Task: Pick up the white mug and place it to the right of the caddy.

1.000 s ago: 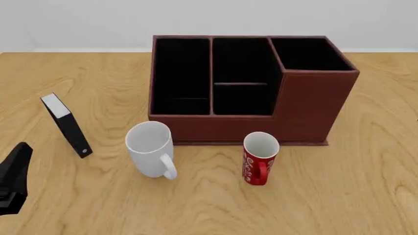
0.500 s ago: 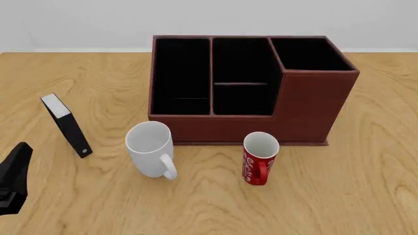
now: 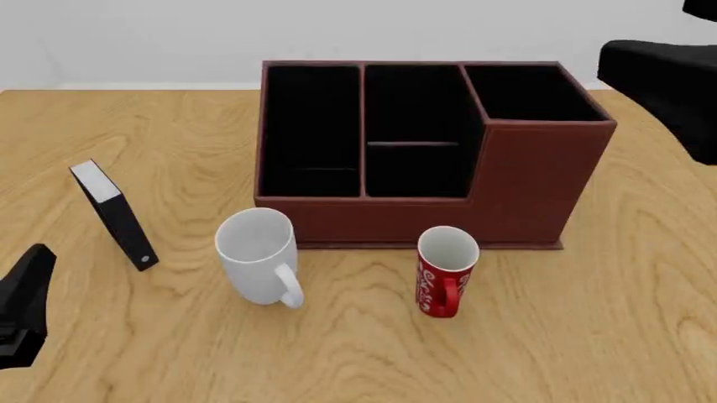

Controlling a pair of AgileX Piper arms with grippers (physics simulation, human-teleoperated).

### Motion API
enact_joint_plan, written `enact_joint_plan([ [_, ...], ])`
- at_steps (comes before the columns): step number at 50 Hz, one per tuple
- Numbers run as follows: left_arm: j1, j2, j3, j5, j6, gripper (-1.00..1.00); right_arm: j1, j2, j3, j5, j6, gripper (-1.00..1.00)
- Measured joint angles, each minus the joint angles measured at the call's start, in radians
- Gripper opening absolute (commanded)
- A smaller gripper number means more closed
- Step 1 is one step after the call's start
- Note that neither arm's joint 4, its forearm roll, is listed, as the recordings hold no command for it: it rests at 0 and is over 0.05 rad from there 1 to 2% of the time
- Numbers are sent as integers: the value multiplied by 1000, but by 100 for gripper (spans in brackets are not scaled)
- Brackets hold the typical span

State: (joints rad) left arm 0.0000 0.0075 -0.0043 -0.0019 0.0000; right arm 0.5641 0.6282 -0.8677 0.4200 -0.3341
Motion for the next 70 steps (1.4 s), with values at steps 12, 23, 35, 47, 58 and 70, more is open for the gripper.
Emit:
enact_joint_plan([
  [12,0,0,0,0,0,100,54,106,-59,9,2,100],
  [23,0,0,0,0,0,100,103,209,-105,21,31,100],
  [35,0,0,0,0,0,100,135,305,-140,46,83,100],
  [47,0,0,0,0,0,100,163,381,-158,57,126,100],
  [58,0,0,0,0,0,100,194,438,-165,52,168,100],
  [70,0,0,0,0,0,100,238,501,-168,29,219,100],
])
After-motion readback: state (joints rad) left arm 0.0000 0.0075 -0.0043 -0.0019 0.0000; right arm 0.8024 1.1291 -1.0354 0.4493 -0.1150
